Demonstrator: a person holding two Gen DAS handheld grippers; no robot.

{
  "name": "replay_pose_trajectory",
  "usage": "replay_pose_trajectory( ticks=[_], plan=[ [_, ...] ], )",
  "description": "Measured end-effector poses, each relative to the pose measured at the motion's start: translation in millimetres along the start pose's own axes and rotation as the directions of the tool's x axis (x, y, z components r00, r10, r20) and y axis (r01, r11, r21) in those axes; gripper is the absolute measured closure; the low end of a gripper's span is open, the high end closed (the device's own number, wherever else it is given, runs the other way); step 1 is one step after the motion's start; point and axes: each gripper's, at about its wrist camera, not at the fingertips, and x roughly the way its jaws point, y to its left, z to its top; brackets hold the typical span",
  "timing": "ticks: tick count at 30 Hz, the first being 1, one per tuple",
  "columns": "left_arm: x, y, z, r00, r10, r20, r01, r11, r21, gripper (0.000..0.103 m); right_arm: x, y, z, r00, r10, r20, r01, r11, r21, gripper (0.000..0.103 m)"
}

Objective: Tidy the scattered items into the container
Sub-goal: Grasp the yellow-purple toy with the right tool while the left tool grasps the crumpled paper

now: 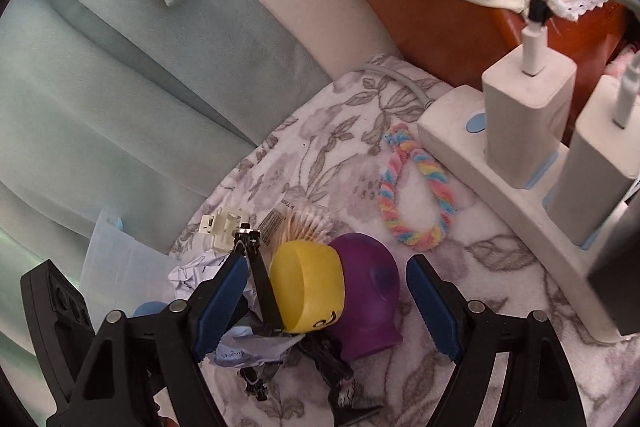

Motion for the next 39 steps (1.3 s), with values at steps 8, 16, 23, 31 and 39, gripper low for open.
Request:
replay_pose_trajectory(
  ticks=[8, 16, 23, 31, 39],
  plan=[
    [3, 2, 4, 1.0, -0.014, 0.017, 0.014, 1.0, 0.001, 0.033, -2, -1, 0, 1.0, -0.003, 0.029, 0.003, 1.0, 0.016, 0.024],
    [1, 1, 5, 0.999, -0.029, 0.03, 0.029, 1.0, 0.005, 0.039, 3, -6, -1, 1.0, -0.021, 0.004, 0.021, 0.999, 0.025, 0.027],
    [4, 6, 6, 0.999, -0.045, 0.028, 0.046, 0.999, -0.017, 0.039, 17, -13, -5, 0.998, 0.05, -0.04, -0.046, 0.994, 0.094, 0.026],
    [3, 7, 7, 0.998, -0.052, 0.034, 0.053, 0.998, -0.018, 0.045, 18, -8, -8, 0.998, 0.049, -0.027, -0.046, 0.993, 0.108, 0.031],
    [-5, -4, 4, 0.998, -0.043, 0.036, 0.043, 0.999, 0.012, 0.057, 5, -5, -7, 1.0, 0.018, 0.004, -0.018, 0.994, 0.104, 0.031]
  ],
)
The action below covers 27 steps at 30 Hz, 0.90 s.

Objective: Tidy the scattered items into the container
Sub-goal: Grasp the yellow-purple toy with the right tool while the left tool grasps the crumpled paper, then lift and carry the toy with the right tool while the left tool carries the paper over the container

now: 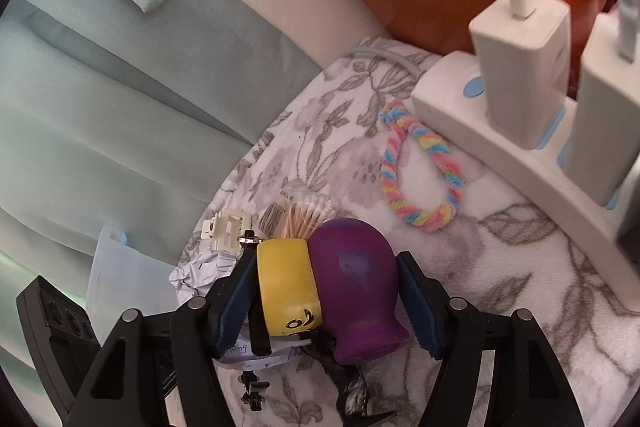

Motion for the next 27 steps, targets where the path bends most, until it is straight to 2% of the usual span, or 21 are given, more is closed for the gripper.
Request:
replay_pose_trajectory(
  ticks=[5, 13, 27],
  plan=[
    [-11, -6, -3, 1.0, 0.011, 0.003, -0.011, 1.0, 0.01, 0.062, -14, 2, 1, 1.0, -0.008, 0.023, 0.008, 1.0, -0.003, 0.031],
    [-39, -14, -3, 0.999, 0.019, 0.032, -0.019, 1.0, 0.014, 0.063, -50, 14, 2, 0.997, -0.011, 0.083, 0.012, 1.0, -0.015, 0.031],
    [-142, -47, -9, 0.985, -0.004, 0.171, -0.007, 0.998, 0.067, 0.064, -139, 52, -7, 0.979, 0.079, 0.189, -0.069, 0.996, -0.061, 0.031]
  ],
)
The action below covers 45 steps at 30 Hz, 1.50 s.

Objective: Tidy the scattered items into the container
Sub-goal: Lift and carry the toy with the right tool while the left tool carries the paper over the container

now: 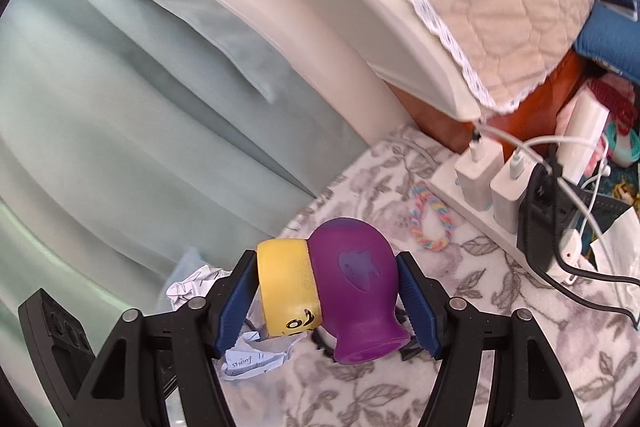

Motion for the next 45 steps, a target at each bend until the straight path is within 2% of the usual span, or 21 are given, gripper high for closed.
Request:
replay_pose_trajectory(
  ticks=[11, 19, 34, 45],
  plan=[
    [-81, -15, 5, 0.991, -0.016, 0.132, 0.011, 0.999, 0.037, 0.064, -65, 47, -2, 0.993, 0.079, 0.085, -0.073, 0.995, -0.073, 0.031],
    [-126, -10, 8, 0.977, -0.023, 0.214, 0.016, 0.999, 0.032, 0.064, -95, 77, -6, 0.985, 0.124, 0.12, -0.109, 0.986, -0.125, 0.031],
    [-172, 17, 11, 0.953, -0.007, 0.303, 0.011, 1.0, -0.011, 0.064, -114, 123, -20, 0.977, 0.168, 0.134, -0.138, 0.967, -0.213, 0.031],
    [-191, 54, 9, 0.941, 0.016, 0.339, 0.008, 0.998, -0.067, 0.064, -112, 155, -36, 0.976, 0.187, 0.113, -0.15, 0.95, -0.275, 0.031]
  ],
)
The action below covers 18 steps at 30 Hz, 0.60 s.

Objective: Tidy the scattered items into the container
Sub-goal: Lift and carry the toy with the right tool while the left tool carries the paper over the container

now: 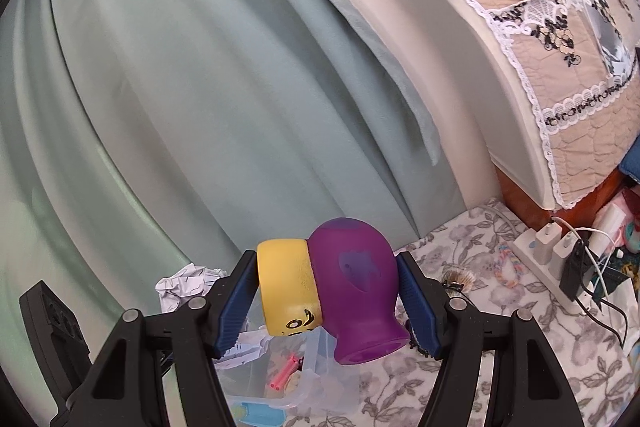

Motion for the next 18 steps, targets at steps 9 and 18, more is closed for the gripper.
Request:
replay_pose_trajectory(
  ticks=[9, 18],
  plan=[
    [-13, 45, 5, 0.998, 0.057, 0.029, -0.055, 0.996, -0.068, 0.064, 19, 30, -13, 0.999, 0.024, -0.043, -0.027, 0.998, -0.054, 0.031],
    [-24, 92, 7, 0.993, 0.111, 0.044, -0.103, 0.984, -0.145, 0.064, 45, 61, -34, 0.993, 0.049, -0.104, -0.06, 0.992, -0.11, 0.031]
  ],
)
